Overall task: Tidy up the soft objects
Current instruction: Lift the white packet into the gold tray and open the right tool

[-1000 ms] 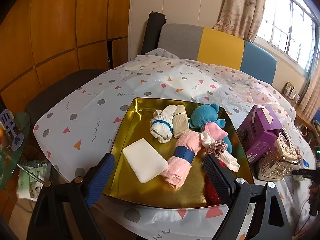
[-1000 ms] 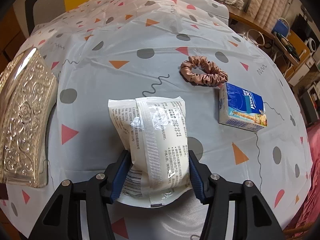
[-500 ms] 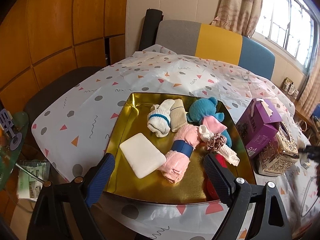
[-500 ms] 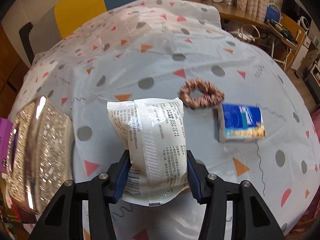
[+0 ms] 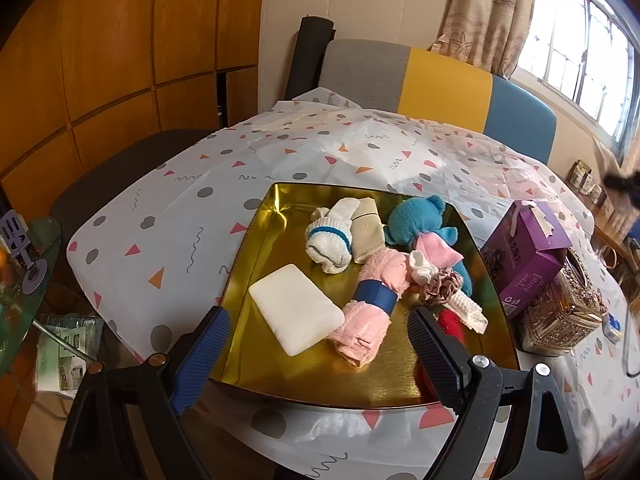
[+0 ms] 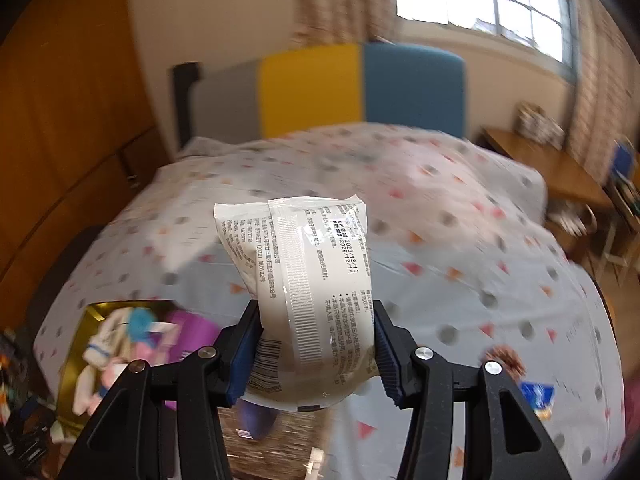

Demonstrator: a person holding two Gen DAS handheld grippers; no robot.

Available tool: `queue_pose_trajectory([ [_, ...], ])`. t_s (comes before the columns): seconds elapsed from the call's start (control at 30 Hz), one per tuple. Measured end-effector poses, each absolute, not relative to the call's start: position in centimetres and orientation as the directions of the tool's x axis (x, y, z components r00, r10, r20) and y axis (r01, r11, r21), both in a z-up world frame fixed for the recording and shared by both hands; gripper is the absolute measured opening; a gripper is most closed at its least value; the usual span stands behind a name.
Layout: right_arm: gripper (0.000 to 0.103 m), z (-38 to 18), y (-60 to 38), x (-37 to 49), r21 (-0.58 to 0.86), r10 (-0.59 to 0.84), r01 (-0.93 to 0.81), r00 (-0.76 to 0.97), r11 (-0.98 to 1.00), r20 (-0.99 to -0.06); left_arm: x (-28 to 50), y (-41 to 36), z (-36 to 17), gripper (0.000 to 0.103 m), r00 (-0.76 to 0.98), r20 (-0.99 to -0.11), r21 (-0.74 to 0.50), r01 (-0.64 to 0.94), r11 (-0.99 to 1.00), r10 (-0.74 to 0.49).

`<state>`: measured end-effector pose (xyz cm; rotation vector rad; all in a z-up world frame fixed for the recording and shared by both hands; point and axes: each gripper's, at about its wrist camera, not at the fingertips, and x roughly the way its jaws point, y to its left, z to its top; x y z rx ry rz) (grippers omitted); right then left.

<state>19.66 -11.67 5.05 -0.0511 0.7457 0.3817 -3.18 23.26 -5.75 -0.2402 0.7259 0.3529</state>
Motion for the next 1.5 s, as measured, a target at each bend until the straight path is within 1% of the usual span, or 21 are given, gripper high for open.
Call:
queue_pose_trajectory([
  [0.13,0.052,4.8,-3.6,16.7,0.065,0.441,-0.55,0.587,0.833,-0.679,-3.5,23.9,-5.8,0.091,0.69,-0.681,-0.093,-0.412,0.906,0.244],
  [0.2,0.052,3.6,0.0,15.1,0.061,0.477,-0.622,0.529,0.78,-0.702,-3.8,24.3,-5.8,0.091,0.687,-0.68,-0.091,-0.423,0.901,0.254],
  [0.3,0.052,0.1,4.9,12.5,0.071,0.505,-0.71,0.423,0.701,-0.752,-4.1,24.8,-5.8,0.091,0.682,-0.68,-0.091,-0.442,0.892,0.269],
  [0.47,0.052,-7.2,10.2,9.4,0.096,0.457,-0.774,0.263,0.626,-0.85,-4.7,25.8,-5.9,0.091,0.675,-0.675,-0.087,-0.472,0.877,0.297],
  [0.53,0.052,-9.4,11.3,8.4,0.094,0.432,-0.789,0.229,0.608,-0.872,-4.8,26.1,-6.0,0.091,0.673,-0.676,-0.091,-0.48,0.872,0.3],
  [0.73,0.053,-13.1,13.6,9.0,0.009,0.336,-0.775,0.264,0.632,-0.904,-5.0,26.7,-6.3,0.091,0.667,-0.679,-0.096,-0.495,0.864,0.306],
  [0.8,0.053,-13.5,14.1,8.9,-0.043,0.312,-0.771,0.307,0.635,-0.899,-5.1,26.7,-6.3,0.091,0.664,-0.68,-0.094,-0.5,0.861,0.311],
  [0.93,0.055,-13.8,14.3,8.9,-0.073,0.288,-0.757,0.334,0.649,-0.897,-5.2,26.8,-6.3,0.091,0.659,-0.681,-0.093,-0.51,0.855,0.319],
  [1.0,0.056,-13.7,14.2,8.6,-0.025,0.328,-0.769,0.302,0.639,-0.895,-5.3,26.9,-6.3,0.091,0.659,-0.678,-0.091,-0.513,0.854,0.324],
  [1.1,0.061,-13.1,13.4,8.5,0.042,0.366,-0.774,0.25,0.632,-0.896,-5.4,26.9,-6.1,0.091,0.661,-0.673,-0.091,-0.519,0.85,0.331],
  [1.17,0.069,-12.4,12.5,8.4,0.062,0.398,-0.766,0.261,0.64,-0.88,-5.5,26.8,-6.0,0.091,0.663,-0.67,-0.092,-0.519,0.85,0.333],
  [1.23,0.073,-11.5,11.5,8.3,0.08,0.425,-0.755,0.275,0.651,-0.862,-5.5,26.7,-5.9,0.091,0.665,-0.667,-0.085,-0.517,0.851,0.337],
  [1.4,0.074,-9.1,9.6,7.9,0.088,0.461,-0.736,0.321,0.671,-0.827,-5.3,26.1,-5.7,0.091,0.666,-0.667,-0.077,-0.508,0.858,0.335],
  [1.5,0.074,-7.7,8.5,7.2,0.032,0.45,-0.734,0.38,0.678,-0.808,-5.3,25.7,-5.6,0.091,0.669,-0.664,-0.067,-0.499,0.864,0.335],
])
